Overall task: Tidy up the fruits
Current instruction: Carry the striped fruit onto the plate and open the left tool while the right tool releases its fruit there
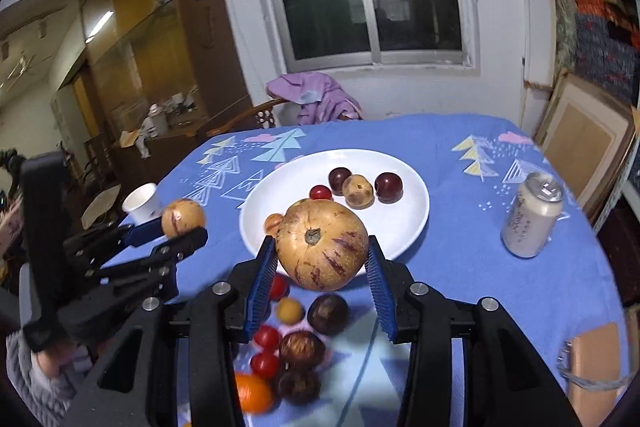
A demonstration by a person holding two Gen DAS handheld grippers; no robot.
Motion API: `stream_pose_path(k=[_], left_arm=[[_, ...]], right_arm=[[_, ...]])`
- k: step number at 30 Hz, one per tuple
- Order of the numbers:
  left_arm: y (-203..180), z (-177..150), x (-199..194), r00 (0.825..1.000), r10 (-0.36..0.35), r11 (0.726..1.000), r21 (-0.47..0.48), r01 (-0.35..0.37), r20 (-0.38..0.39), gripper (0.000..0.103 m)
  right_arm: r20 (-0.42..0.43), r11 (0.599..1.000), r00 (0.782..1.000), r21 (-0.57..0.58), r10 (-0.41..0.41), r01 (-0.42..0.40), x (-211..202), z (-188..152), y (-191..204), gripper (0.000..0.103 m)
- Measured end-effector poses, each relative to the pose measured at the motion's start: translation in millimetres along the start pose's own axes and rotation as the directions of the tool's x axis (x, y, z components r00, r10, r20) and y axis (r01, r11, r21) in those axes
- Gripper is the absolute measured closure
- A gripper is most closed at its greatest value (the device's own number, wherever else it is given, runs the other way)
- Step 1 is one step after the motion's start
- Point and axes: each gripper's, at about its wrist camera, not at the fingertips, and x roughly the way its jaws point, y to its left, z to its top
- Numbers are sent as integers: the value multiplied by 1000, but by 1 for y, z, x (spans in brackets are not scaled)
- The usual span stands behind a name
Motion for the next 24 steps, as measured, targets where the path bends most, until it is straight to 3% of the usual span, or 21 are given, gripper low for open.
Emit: stream_pose_path(k=[5,17,19,24], left_arm=[[3,9,45,999,-10,1000,-28,9,-53,59],[21,13,108,992,-50,995,-92,39,-115,58],[24,12,108,993,-55,994,-96,45,-102,49],[27,18,89,996,-73,992,-103,67,-56,47]], right_arm=[[-91,995,996,96,20,-11,57,0,-19,58],[-153,999,988,35,-35,41,100,-4,-21,56],[-134,998,990,32,-42,46,99,-6,-21,50],[-102,999,994,9,-50,52,85,-4,-19,49]])
